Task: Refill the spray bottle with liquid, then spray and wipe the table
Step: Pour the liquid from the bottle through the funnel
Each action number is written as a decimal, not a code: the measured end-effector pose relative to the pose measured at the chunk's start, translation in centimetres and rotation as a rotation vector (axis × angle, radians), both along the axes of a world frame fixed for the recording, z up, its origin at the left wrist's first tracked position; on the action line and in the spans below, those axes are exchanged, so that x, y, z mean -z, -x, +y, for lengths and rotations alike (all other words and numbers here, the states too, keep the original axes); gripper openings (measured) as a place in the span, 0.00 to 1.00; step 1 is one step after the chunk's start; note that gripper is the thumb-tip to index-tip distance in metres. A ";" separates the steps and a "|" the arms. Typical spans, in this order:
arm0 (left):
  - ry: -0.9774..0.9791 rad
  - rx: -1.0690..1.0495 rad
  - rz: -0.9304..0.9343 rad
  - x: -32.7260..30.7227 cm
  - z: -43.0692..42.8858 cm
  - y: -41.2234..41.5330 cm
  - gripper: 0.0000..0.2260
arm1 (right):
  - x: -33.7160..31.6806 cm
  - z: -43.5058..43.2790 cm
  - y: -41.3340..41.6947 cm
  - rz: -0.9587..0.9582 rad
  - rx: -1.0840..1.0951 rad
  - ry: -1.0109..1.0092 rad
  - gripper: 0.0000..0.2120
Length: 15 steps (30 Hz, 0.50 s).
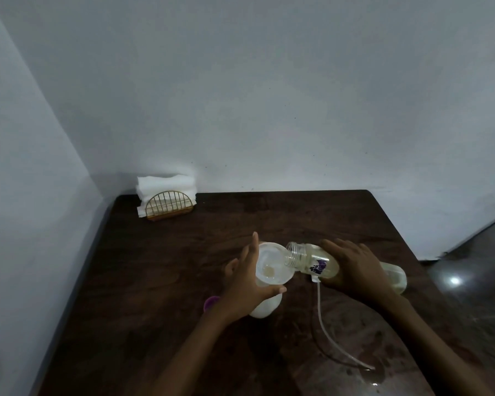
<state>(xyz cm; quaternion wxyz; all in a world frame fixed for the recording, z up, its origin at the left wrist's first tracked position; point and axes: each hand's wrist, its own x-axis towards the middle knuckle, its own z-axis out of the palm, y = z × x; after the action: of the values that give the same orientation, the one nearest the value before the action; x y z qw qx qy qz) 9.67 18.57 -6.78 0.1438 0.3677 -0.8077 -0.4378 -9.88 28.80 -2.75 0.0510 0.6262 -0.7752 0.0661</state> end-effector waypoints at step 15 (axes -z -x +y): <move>-0.006 0.012 -0.007 -0.2 0.0 -0.2 0.50 | 0.3 0.0 0.2 0.020 -0.009 -0.013 0.30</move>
<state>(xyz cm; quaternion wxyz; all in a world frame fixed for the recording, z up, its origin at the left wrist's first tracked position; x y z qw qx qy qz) 9.84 18.60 -6.59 0.1371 0.3648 -0.8091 -0.4398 -10.12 28.82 -3.09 0.0543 0.6305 -0.7724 0.0551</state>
